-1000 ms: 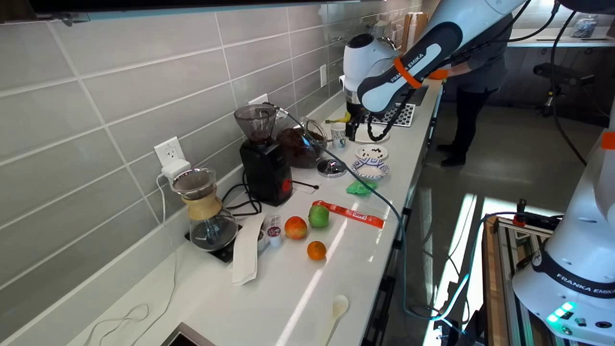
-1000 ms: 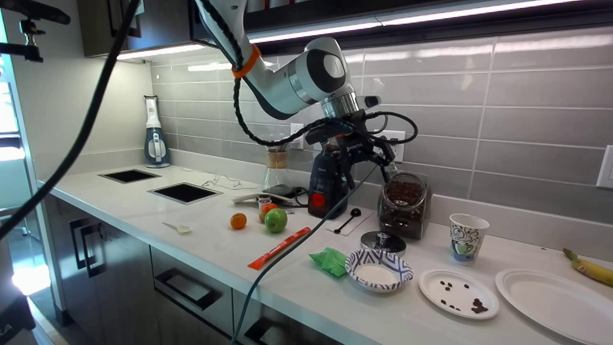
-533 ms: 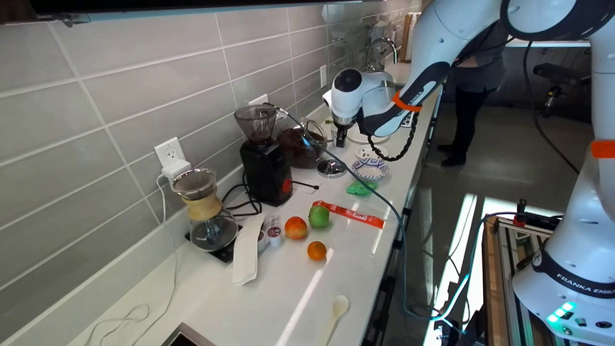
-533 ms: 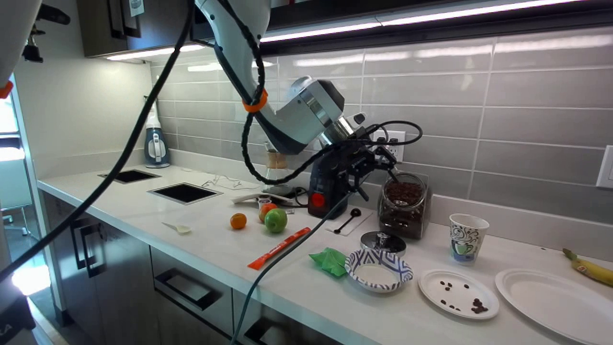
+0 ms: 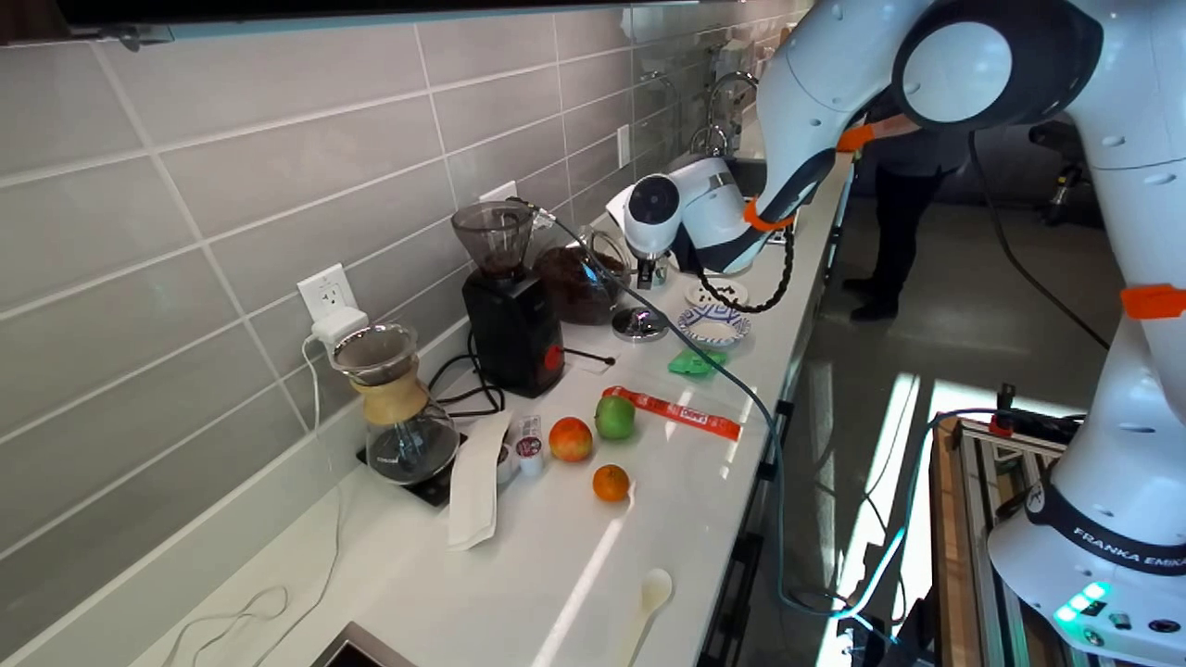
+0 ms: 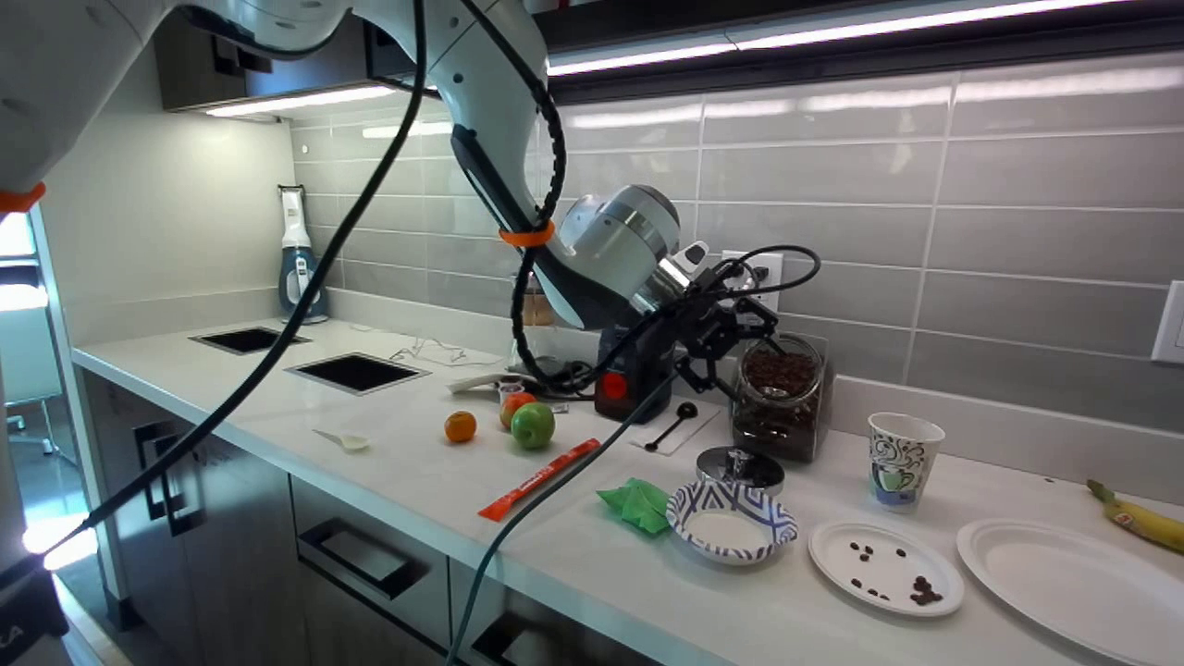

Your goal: Scoop some of the beans in the jar and put them on the plate

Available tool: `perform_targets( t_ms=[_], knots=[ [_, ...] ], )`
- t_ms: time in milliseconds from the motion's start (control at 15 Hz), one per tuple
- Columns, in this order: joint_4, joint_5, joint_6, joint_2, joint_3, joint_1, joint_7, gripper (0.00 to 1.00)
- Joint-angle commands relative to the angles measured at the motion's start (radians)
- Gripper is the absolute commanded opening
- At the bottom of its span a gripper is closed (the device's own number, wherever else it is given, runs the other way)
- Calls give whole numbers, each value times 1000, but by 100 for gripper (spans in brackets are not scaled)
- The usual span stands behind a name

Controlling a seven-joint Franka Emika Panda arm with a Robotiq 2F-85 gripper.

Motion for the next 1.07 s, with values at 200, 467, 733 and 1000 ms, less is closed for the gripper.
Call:
perform_targets(
  t_ms=[200, 467, 733, 1000],
  knots=[
    [91, -56, -12, 114, -22, 13, 156, 100],
    [133, -78, -5, 150, -31, 18, 214, 92],
    [155, -106, -17, 169, -35, 26, 263, 70],
    [166, -112, -23, 180, -37, 29, 279, 52]
  ],
)
